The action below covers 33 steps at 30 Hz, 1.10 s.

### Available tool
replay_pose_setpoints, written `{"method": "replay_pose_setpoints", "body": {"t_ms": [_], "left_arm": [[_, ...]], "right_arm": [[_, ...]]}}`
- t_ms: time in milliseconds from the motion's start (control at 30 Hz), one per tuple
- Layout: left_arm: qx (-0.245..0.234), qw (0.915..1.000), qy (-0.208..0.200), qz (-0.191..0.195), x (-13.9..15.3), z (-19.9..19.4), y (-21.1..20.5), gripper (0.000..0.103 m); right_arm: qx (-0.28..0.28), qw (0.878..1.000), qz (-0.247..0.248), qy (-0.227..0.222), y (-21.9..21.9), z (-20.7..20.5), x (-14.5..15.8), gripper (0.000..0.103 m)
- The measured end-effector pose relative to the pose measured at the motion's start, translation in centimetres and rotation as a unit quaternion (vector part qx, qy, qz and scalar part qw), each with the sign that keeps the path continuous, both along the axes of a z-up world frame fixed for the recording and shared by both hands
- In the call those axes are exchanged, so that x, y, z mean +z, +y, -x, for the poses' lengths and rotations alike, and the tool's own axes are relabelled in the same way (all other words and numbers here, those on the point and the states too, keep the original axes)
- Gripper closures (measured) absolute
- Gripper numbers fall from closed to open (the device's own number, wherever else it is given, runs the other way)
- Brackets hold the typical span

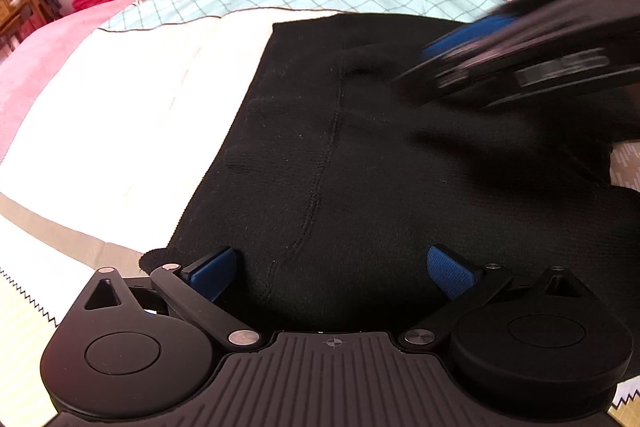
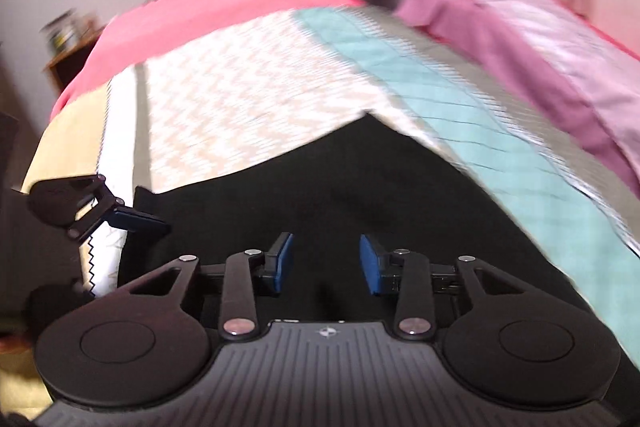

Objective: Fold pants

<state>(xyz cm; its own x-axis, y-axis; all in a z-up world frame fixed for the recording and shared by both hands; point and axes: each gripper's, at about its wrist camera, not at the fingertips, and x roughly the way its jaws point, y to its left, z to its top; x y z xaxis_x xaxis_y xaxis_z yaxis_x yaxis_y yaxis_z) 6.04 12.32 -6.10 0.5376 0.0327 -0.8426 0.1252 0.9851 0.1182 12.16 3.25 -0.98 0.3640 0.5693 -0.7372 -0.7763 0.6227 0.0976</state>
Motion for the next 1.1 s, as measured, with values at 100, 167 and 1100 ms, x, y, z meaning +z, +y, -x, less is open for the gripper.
{"method": "replay_pose_setpoints", "body": {"t_ms": [100,167,1100], "left_arm": [[-0.004,0.9999,-0.01,0.001,0.1,1.0,0.0,0.0],[-0.005,0.9999,-0.014,0.003,0.2,1.5,0.1,0.0],[-0.031,0.9992,0.024,0.009,2.2,0.7,0.4,0.0]], "right_arm": [[0.047,0.999,0.019,0.018,3.7,-1.5,-2.9,0.066],[0.057,0.998,0.002,0.005,5.6,-2.5,-4.2,0.064],[-0.205,0.979,0.017,0.019,-1.9,-4.8,-3.3,0.019]]}}
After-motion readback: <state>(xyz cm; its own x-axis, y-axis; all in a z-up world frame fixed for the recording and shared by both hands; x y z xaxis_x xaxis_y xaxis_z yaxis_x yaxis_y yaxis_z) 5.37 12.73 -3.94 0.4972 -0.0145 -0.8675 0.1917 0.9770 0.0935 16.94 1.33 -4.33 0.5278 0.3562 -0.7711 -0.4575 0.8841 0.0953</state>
